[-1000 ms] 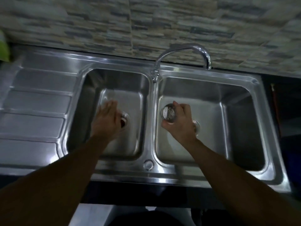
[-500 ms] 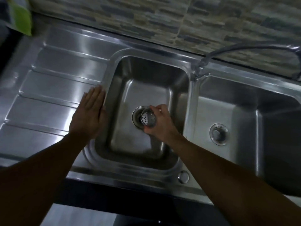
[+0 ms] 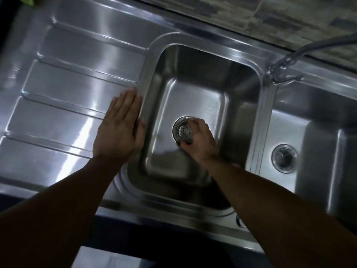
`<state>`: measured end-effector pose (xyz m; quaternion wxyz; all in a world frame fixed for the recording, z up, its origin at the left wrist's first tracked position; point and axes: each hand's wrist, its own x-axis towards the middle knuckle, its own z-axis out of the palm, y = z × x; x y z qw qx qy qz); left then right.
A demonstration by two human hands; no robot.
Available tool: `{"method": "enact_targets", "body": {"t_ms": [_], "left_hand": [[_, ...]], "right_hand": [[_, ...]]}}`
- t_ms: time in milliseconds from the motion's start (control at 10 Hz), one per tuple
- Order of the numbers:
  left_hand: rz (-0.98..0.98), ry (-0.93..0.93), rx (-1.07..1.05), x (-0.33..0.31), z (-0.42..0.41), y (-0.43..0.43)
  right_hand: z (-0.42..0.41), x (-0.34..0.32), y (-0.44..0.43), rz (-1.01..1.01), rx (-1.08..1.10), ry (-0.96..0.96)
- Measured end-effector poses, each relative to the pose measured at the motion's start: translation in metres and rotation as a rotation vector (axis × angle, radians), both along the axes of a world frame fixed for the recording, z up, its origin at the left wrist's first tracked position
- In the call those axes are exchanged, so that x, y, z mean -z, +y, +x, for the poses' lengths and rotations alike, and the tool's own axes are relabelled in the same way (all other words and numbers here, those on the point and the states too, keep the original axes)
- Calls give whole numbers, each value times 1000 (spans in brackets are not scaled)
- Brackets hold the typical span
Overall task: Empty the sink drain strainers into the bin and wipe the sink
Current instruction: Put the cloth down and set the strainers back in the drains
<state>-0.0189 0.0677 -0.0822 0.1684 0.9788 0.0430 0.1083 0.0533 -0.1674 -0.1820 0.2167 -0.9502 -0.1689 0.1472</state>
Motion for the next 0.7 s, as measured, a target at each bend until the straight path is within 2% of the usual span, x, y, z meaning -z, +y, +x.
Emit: {"method": "enact_targets", "body": {"t_ms": [300, 500, 600, 700], "left_hand": [[-10, 45, 7, -1, 2, 2], [-32, 127, 21, -9, 1, 5], [-99, 232, -36, -23, 3, -2], [-23, 396, -78, -42, 14, -12]], "right_hand": [[3, 12, -4, -138, -44, -38], [-7, -10, -15, -161, -101, 14], [-10, -37, -30, -88, -132, 110], [-13, -74, -43, -25, -132, 68]]}}
